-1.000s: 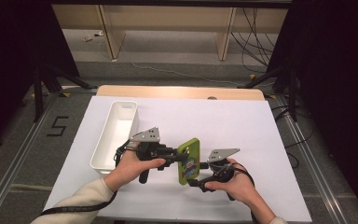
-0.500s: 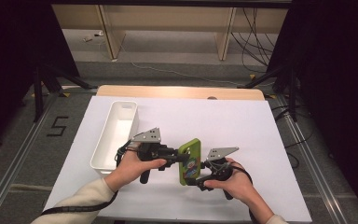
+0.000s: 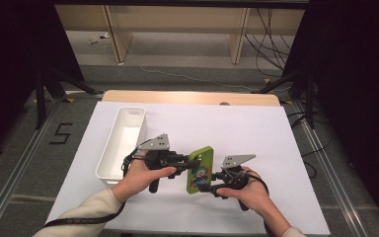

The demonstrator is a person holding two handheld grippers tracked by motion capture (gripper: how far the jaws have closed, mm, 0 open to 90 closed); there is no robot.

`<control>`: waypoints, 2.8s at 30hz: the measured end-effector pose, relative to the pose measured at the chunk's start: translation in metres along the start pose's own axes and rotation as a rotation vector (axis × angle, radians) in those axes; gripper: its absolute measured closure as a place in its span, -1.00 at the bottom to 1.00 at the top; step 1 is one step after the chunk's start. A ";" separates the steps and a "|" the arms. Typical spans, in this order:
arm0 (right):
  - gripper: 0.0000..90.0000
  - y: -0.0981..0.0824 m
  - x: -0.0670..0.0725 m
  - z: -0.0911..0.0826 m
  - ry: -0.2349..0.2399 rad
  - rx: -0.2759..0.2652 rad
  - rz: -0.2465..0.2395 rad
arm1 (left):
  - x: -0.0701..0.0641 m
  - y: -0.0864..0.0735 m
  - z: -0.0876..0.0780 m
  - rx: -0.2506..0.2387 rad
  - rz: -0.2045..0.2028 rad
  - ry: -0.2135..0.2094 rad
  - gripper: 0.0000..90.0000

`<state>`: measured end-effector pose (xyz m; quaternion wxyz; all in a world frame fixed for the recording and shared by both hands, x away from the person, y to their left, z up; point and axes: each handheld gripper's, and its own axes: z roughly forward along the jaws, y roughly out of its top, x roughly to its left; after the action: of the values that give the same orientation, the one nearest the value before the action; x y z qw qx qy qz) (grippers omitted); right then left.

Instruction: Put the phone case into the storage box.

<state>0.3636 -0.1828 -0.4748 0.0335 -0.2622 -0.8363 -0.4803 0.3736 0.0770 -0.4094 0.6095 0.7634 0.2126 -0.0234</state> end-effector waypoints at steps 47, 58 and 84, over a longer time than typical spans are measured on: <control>0.74 0.023 0.042 0.011 -0.275 -0.055 0.195 | -0.024 0.018 0.017 -0.093 0.133 0.423 -1.00; 0.74 0.027 0.045 0.019 -0.306 -0.052 0.206 | -0.022 0.016 0.021 -0.089 0.132 0.457 -1.00; 0.73 0.027 0.046 0.025 -0.332 -0.053 0.198 | -0.017 0.011 0.024 -0.099 0.120 0.490 -0.70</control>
<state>0.3415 -0.1327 -0.4526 -0.0646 -0.4195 -0.7877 -0.4466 0.3673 0.0470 -0.4000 0.5769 0.7266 0.3091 0.2090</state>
